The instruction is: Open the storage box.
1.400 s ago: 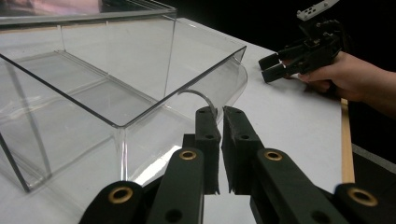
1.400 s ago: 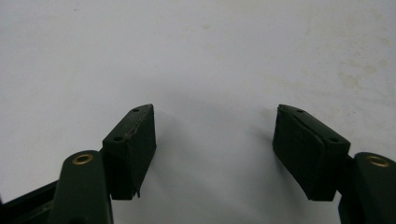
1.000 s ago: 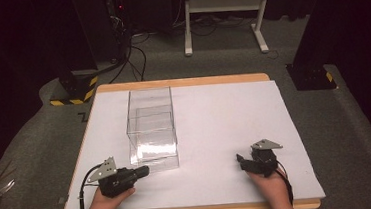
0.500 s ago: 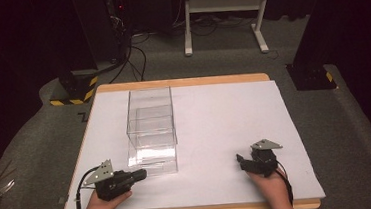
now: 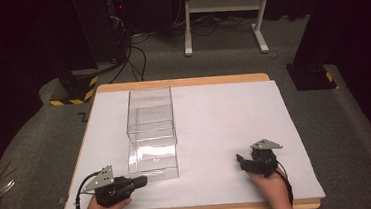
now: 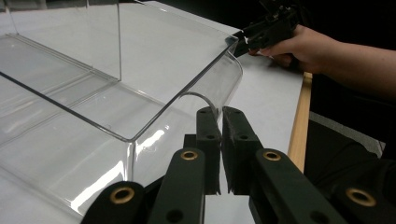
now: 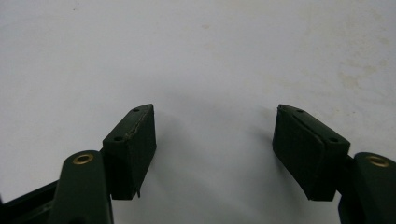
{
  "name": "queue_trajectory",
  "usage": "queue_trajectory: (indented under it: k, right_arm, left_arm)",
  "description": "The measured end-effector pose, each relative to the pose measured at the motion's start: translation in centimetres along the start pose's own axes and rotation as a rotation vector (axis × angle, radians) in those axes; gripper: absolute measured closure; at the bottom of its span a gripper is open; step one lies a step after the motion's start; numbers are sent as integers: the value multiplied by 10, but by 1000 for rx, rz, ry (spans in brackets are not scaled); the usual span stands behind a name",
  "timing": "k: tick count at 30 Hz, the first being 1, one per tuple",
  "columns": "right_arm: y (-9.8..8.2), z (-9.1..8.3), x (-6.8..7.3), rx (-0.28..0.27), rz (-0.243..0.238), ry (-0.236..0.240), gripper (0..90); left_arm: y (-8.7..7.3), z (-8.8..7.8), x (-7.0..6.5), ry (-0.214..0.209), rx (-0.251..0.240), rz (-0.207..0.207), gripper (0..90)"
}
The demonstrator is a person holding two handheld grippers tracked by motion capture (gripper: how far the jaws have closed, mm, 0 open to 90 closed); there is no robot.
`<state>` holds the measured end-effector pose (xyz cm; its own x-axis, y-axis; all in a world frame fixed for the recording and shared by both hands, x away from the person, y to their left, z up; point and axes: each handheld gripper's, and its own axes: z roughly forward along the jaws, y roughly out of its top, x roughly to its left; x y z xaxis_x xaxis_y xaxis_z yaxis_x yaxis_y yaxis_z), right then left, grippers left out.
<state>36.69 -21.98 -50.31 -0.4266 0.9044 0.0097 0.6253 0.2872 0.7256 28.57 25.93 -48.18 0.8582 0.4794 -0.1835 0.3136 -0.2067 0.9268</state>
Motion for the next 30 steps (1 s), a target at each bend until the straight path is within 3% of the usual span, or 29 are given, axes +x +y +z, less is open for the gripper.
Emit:
queue_trajectory:
  k: [7, 11, 17, 24, 30]
  right_arm:
    - [0, 0, 0, 0, 0, 0, 303]
    - [0, 0, -1, -2, 1, 3, 303]
    - [0, 0, -1, -4, 4, 6, 303]
    - [0, 0, 0, -2, 1, 3, 303]
    - [0, 0, 0, -1, 2, 1, 303]
  left_arm:
    - [-1, -2, -3, 13, 3, 8, 849]
    - [0, -8, -6, 21, 2, 23, 789]
    - [6, -26, -2, 58, -69, 5, 780]
    - [13, -35, 2, 95, -126, -10, 751]
    - [15, -37, 7, 160, -143, -17, 690]
